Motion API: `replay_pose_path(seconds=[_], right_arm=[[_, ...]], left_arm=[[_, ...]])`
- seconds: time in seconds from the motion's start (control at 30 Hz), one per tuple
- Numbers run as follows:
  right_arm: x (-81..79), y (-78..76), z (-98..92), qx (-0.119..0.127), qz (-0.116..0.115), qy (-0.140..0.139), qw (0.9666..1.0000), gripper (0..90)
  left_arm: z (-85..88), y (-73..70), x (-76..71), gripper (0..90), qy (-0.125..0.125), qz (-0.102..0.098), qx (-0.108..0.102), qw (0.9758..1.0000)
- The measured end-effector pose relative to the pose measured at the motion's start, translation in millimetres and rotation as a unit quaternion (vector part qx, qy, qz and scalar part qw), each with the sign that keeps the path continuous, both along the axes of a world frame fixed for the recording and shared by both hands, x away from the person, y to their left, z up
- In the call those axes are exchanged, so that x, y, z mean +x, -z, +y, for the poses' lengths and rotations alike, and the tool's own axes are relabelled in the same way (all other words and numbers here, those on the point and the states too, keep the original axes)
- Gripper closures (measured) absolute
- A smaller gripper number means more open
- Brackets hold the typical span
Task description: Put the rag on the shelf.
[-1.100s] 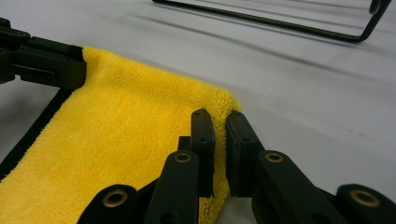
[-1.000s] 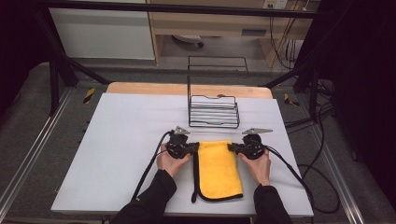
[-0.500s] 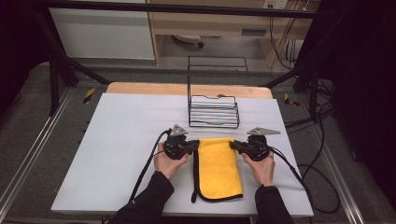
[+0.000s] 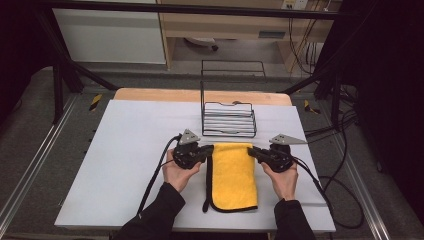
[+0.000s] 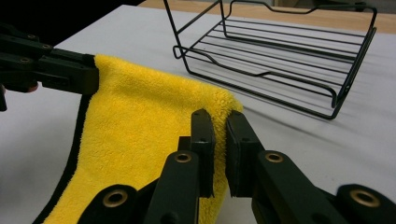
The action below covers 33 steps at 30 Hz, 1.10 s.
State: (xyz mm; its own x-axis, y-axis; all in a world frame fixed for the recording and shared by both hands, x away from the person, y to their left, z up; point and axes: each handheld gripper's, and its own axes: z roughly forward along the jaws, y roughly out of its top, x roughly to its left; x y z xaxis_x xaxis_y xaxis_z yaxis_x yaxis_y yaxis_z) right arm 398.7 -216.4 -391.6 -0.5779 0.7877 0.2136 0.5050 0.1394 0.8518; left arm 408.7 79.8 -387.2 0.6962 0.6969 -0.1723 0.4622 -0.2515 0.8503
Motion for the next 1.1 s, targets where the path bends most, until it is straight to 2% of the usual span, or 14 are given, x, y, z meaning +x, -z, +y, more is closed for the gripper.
replay_pose_path(seconds=[0.43,0.5,0.7,0.9,1.1], right_arm=[[-11.4,-23.7,2.5,0.007,-0.043,0.007,0.9990,83.4],[-13.8,-28.9,2.9,0.009,-0.055,0.010,0.9984,83.4],[-17.9,-37.8,3.2,0.011,-0.075,0.011,0.9970,83.4],[-21.1,-48.5,4.4,0.013,-0.093,0.011,0.9955,83.5],[-21.7,-63.5,7.4,0.013,-0.118,0.017,0.9928,83.5]], left_arm=[[2.9,-25.3,-7.9,79.1,0.003,-0.039,-0.009,0.9992],[3.3,-29.6,-9.4,79.1,0.004,-0.045,-0.012,0.9989],[4.8,-41.0,-14.4,79.1,0.005,-0.068,-0.020,0.9975],[7.7,-50.9,-15.7,79.1,0.001,-0.082,-0.028,0.9962],[9.5,-62.7,-15.5,79.2,-0.003,-0.101,-0.034,0.9943]])
